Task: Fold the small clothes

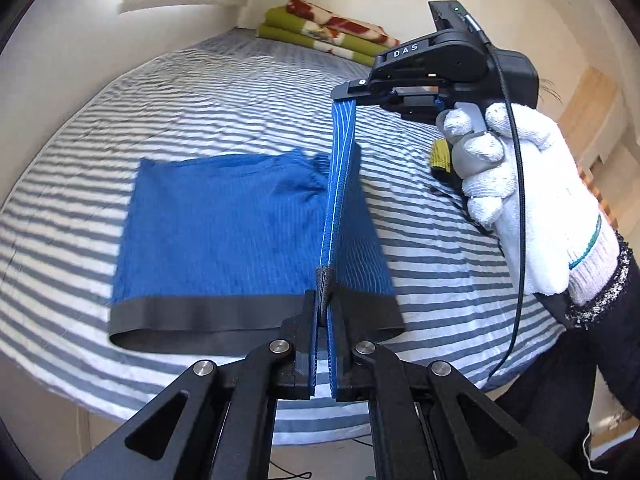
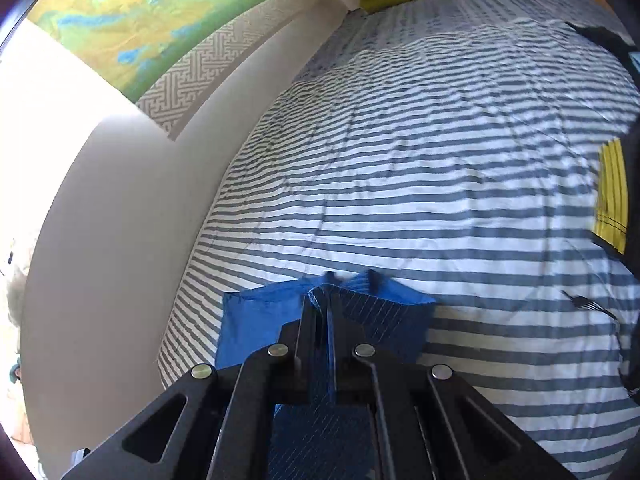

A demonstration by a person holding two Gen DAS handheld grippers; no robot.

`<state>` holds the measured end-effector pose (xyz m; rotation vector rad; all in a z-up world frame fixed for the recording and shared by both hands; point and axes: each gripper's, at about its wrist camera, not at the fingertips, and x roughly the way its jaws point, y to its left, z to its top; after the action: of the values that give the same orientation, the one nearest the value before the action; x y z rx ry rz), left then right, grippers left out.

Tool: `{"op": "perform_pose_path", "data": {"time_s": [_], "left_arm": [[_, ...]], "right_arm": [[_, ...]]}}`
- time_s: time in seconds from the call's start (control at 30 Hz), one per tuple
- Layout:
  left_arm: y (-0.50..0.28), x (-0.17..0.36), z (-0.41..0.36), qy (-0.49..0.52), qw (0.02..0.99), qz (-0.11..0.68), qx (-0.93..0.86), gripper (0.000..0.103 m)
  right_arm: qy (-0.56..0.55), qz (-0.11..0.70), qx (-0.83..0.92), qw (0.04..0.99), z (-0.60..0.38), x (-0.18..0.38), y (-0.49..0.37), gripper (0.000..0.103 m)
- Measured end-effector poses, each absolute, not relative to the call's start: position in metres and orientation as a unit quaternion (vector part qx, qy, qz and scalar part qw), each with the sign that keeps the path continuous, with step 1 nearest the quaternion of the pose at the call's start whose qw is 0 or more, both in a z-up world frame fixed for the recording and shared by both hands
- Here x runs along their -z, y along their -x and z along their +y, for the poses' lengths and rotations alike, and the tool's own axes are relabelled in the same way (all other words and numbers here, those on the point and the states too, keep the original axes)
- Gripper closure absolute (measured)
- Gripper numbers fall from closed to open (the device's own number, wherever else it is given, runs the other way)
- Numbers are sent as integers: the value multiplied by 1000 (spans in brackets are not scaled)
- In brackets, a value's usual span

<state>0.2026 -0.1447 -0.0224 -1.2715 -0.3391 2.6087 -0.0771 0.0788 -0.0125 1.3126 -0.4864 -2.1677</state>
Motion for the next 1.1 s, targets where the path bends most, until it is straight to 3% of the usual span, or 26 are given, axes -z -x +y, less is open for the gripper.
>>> {"op": "perform_pose_path", "data": {"time_s": [0.37, 0.77, 0.87, 0.93, 1.1], "left_arm": [[-230, 80, -261, 431, 32, -217, -875, 100], [-214, 106, -289, 435, 27, -253, -864, 99], [-216, 105, -290, 438, 29, -253, -862, 93], [-222, 100, -292, 434, 20, -247, -866, 72], [-233, 76, -305, 392, 1, -251, -885, 69]], "right_arm": [[-512, -12, 804, 302, -132, 36, 79, 99], [-533, 35, 803, 264, -184, 76, 92, 99], [-535, 36, 800, 268, -191, 82, 94, 99], [-538, 31, 794, 282, -193, 84, 97, 95], [-504, -23, 805, 313, -158, 49, 99, 74]]}}
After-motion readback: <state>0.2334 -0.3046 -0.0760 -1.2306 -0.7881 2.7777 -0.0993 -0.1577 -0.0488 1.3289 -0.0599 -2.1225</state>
